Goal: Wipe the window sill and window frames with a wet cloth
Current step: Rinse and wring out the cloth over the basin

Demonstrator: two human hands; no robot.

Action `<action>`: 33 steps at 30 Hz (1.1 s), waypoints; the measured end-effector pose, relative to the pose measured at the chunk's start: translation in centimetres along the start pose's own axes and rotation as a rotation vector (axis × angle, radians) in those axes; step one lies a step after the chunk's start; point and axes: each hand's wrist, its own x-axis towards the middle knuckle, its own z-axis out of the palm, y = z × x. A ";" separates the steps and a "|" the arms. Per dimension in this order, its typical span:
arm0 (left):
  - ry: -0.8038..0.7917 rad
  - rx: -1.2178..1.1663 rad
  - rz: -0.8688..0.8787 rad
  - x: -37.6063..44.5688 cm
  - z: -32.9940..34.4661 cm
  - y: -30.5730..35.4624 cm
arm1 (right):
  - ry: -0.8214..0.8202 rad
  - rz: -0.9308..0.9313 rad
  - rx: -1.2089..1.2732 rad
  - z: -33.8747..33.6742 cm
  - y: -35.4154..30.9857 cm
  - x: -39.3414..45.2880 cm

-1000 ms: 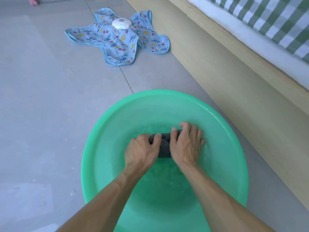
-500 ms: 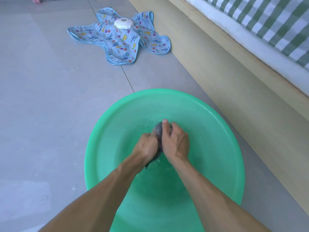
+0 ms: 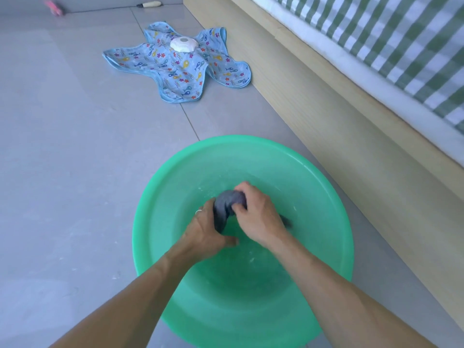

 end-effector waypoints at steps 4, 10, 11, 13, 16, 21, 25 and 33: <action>0.042 -0.263 0.066 0.1 1.2 2.1 | -0.010 0.553 0.853 -1.7 -2.1 0.4; -0.097 -0.093 -0.002 1.2 -0.5 4.1 | -0.106 0.141 0.247 -4.7 -0.2 -2.0; -0.148 -0.042 -0.012 1.2 -0.9 4.6 | -0.147 -0.048 -0.127 -4.4 0.4 -2.6; -0.293 0.069 0.019 1.3 -1.2 5.5 | -0.197 -0.273 -0.542 -3.7 1.0 -3.3; -0.427 0.345 0.107 1.2 -1.1 5.8 | -0.170 -0.328 -0.640 -3.8 1.1 -2.9; 0.068 0.609 0.236 0.3 -1.8 4.6 | -0.356 -0.174 -0.374 -4.6 -0.1 -1.9; 0.166 0.328 -0.020 0.3 -2.4 3.7 | -0.508 0.029 0.228 -5.0 0.5 -1.6; -0.082 -0.575 0.087 -0.8 -0.8 5.9 | -0.260 0.252 0.270 -2.0 -1.9 -1.9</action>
